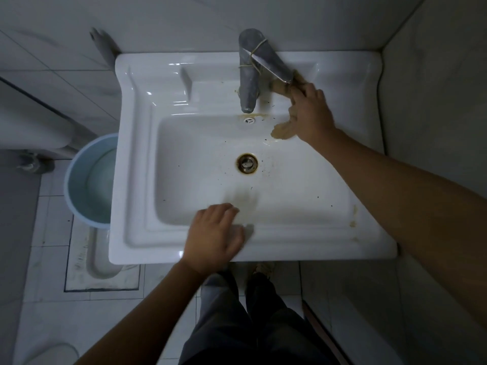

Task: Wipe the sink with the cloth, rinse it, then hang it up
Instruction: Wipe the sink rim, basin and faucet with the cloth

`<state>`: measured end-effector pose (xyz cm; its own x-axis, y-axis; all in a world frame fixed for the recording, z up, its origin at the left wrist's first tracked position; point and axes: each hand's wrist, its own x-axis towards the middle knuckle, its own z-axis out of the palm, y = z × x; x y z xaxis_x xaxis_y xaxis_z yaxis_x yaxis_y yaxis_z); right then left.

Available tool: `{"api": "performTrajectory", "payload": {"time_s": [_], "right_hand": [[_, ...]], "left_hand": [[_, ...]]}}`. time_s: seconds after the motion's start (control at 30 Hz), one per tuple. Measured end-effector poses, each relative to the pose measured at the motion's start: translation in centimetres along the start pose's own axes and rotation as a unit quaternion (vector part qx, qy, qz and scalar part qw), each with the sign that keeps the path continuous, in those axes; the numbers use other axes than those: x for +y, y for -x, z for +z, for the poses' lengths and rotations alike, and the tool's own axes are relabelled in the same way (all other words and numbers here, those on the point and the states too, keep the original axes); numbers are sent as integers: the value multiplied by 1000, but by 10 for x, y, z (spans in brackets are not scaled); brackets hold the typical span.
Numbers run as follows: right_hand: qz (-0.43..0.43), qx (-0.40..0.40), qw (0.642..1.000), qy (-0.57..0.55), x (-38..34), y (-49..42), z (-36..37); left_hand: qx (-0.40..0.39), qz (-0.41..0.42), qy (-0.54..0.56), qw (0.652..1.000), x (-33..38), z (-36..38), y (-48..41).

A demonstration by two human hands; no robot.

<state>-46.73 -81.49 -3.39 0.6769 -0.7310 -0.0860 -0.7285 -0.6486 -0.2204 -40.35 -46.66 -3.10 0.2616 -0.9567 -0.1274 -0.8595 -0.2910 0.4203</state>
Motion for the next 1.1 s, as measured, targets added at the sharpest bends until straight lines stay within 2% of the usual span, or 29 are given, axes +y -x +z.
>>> {"api": "performTrajectory", "payload": {"time_s": [0.13, 0.37, 0.5, 0.6, 0.77, 0.87, 1.0, 1.1], "right_hand": [[38, 19, 993, -112, -29, -7, 10], [73, 74, 969, -223, -105, 2, 46], [103, 53, 929, -352, -112, 25, 60], [122, 50, 922, -363, -95, 49, 70], [139, 144, 910, -363, -75, 53, 57], [127, 171, 908, -362, -89, 30, 55], [161, 196, 902, -350, -121, 18, 73], [165, 170, 902, -361, -140, 15, 78]], "left_hand": [[9, -79, -44, 996, -67, -22, 24], [25, -46, -56, 997, -93, -13, 39], [28, -42, -52, 997, -92, -14, 39], [22, -47, -47, 998, -93, -14, 39], [12, -46, -39, 998, -96, -12, 40], [17, -42, -38, 998, -97, -11, 39], [25, -36, -38, 998, -97, -11, 40], [28, -33, -38, 998, -97, -12, 39]]}}
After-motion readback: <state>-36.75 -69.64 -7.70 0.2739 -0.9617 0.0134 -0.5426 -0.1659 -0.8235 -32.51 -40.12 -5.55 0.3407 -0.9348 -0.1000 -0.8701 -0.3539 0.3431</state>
